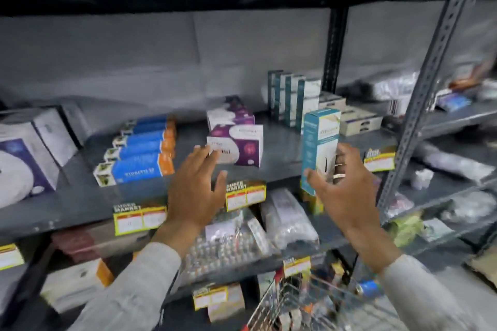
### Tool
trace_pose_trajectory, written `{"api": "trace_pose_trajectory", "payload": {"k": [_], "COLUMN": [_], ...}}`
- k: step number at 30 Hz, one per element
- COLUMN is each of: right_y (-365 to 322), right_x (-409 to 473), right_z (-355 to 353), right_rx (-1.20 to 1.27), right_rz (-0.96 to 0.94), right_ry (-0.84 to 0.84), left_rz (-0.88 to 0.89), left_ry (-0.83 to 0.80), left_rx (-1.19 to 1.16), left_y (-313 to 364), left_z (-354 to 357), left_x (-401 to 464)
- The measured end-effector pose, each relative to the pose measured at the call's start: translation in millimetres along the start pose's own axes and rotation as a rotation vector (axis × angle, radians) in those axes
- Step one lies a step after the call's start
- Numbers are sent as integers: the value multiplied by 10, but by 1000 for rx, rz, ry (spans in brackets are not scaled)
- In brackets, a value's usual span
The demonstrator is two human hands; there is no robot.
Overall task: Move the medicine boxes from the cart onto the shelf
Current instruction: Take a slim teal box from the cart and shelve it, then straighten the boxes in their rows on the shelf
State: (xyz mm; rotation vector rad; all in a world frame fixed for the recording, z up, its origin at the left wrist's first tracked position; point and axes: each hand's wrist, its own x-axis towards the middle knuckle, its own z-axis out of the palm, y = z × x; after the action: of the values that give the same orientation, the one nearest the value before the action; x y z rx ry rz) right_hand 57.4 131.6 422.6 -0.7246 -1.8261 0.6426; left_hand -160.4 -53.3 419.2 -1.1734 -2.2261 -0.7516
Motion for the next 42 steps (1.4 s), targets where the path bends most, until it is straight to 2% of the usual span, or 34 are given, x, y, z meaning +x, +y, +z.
{"api": "trace_pose_trajectory", "payload": {"k": [5,15,19,25,42], "right_y": [35,431,633,741,795], "right_x": [610,1482,1473,1280,1153], "right_z": [148,532,664,693,566], "right_rx": [-29,-24,-132,-213,-309], "right_rz": [49,185,188,125,169], "right_ry": [8,-20,-90,-54,-46], "left_rz": [-125,-105,-115,-134,-138], "left_ry": [-155,-259,-272,-283,-298], "left_rx": [132,277,272,269,279], "left_y": [-198,-324,-310,-291,-274], "left_z": [97,279,267,259,248], "left_x": [132,133,128,123,128]}}
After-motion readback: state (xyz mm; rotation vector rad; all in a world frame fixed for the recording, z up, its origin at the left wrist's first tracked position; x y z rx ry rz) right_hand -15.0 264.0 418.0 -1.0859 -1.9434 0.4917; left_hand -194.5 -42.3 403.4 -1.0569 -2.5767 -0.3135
